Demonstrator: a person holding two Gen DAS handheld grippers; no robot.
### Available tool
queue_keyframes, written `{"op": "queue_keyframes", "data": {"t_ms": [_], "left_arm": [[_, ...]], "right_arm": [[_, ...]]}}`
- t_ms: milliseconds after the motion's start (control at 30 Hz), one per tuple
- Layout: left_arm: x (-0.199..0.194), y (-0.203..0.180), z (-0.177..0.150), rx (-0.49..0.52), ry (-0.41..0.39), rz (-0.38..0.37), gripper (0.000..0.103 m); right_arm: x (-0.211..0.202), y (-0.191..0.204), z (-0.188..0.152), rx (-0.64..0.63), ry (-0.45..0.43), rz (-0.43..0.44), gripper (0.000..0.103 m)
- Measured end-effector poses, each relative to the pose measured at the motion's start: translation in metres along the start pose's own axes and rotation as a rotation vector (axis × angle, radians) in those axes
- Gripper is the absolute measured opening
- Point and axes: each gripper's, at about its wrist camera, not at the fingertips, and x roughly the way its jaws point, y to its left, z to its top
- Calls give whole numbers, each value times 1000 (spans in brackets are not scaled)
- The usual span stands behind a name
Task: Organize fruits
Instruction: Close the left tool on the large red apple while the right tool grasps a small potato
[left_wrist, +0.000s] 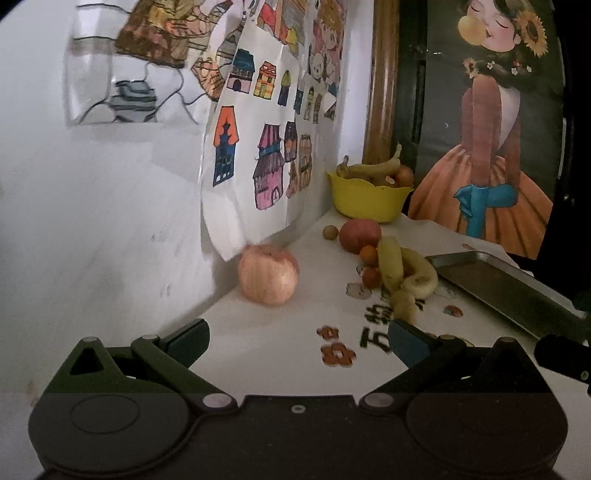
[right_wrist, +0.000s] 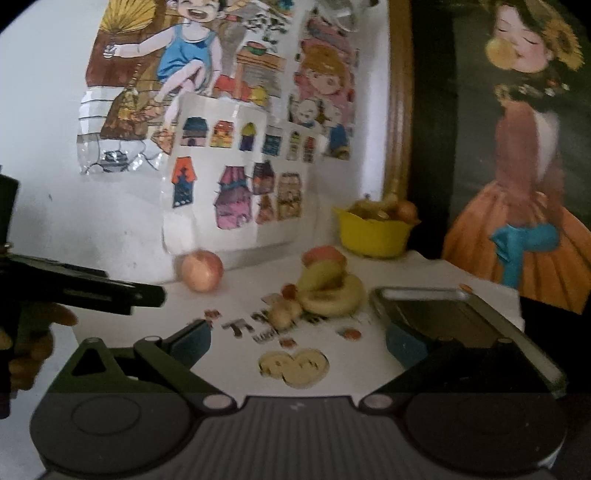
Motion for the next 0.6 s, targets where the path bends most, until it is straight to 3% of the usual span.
{"op": "queue_keyframes", "data": {"t_ms": [233,467,600], "left_arm": [[31,4,17,31,15,-13,102],[69,17,27,-13,68,-64,102],[88,21,30,-52,101,-54,102]], "right_arm": [[44,2,12,67,32,42,103],[89,-7,13,132,79,79,103],[110,-14,13,151,129,86,103]]}}
